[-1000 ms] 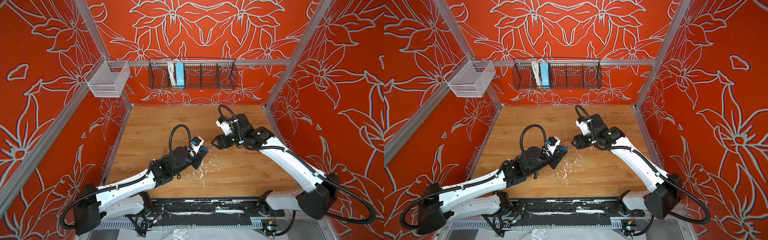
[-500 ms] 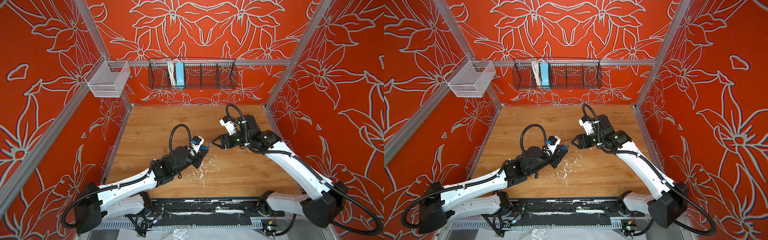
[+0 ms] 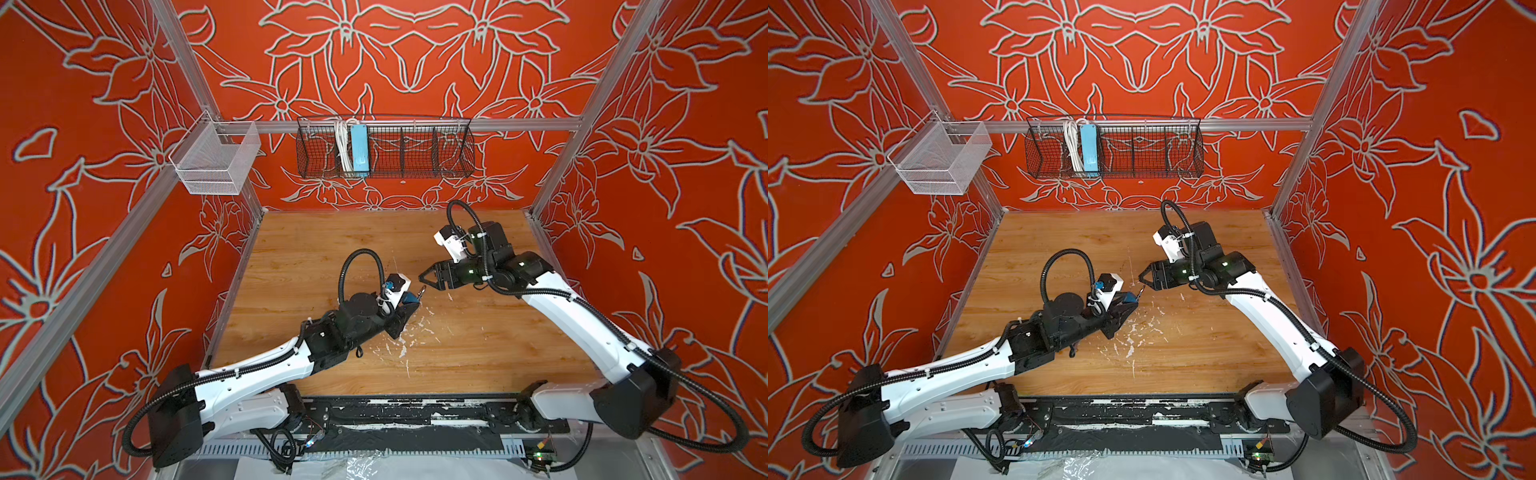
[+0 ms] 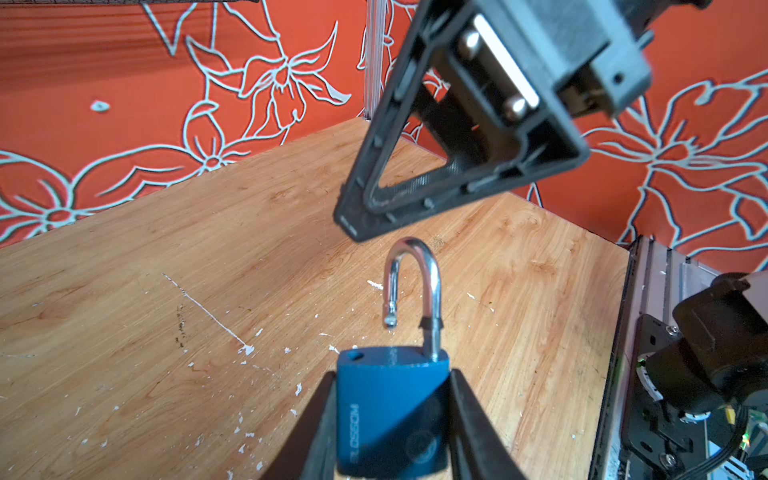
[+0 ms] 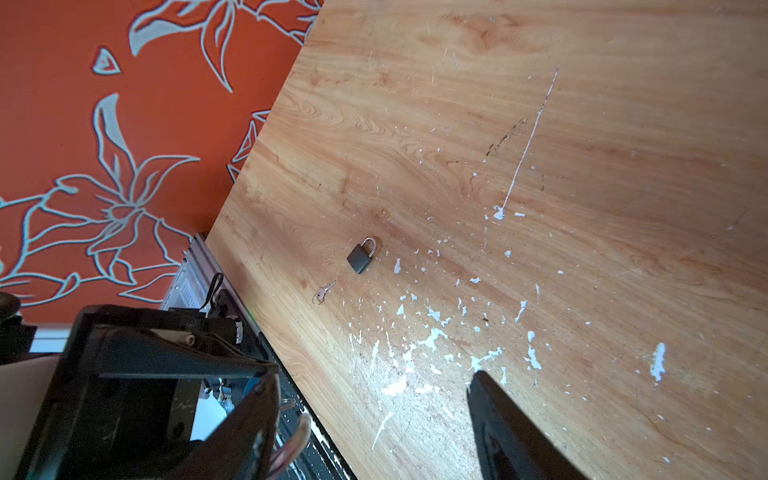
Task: Unlock with the key
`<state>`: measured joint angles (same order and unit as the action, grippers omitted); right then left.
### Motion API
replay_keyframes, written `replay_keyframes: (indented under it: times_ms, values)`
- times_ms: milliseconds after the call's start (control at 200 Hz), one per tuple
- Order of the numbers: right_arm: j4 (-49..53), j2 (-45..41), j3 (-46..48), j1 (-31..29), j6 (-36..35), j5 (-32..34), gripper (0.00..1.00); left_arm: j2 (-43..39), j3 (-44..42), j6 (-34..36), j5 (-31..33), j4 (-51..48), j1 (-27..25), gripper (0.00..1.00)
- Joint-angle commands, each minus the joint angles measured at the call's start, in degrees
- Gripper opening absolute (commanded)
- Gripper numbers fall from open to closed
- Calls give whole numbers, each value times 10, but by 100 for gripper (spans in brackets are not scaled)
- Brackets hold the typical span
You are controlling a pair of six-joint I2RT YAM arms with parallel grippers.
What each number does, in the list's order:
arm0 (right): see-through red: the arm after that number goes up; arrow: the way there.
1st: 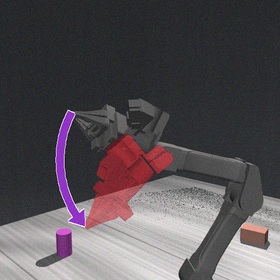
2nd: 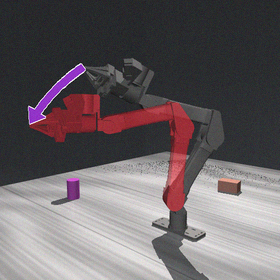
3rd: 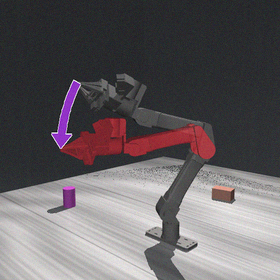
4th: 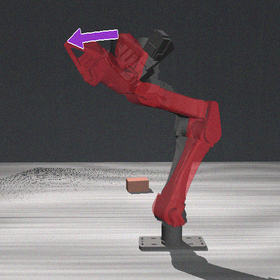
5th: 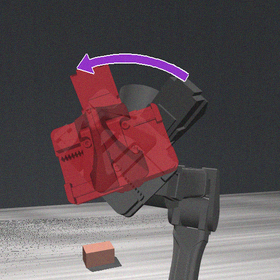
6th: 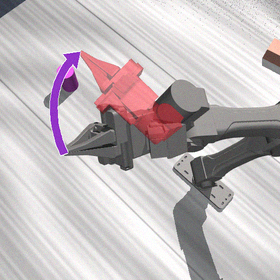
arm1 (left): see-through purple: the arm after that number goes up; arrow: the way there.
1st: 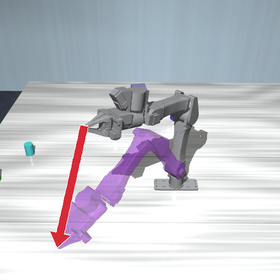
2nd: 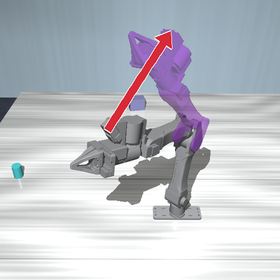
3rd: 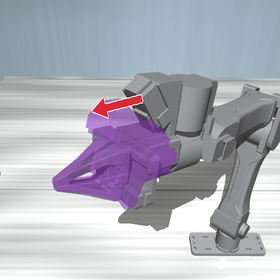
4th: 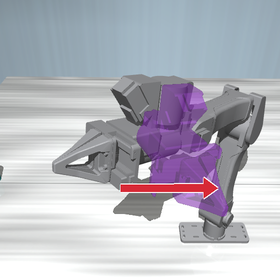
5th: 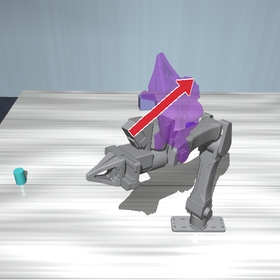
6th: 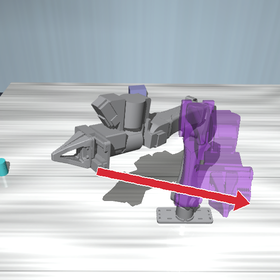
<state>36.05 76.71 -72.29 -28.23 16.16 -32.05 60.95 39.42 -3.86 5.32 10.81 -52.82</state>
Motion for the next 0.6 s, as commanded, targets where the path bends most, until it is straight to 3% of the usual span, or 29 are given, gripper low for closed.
replay_keyframes:
  times_ms: [0,595]
  values:
    - [26,4,-17,2,-30,-18,74,-11,20,3,11,25,3,0]
    - [49,-26,12,7,-53,-30,74,-26,-3,-7,43,49,3,0]
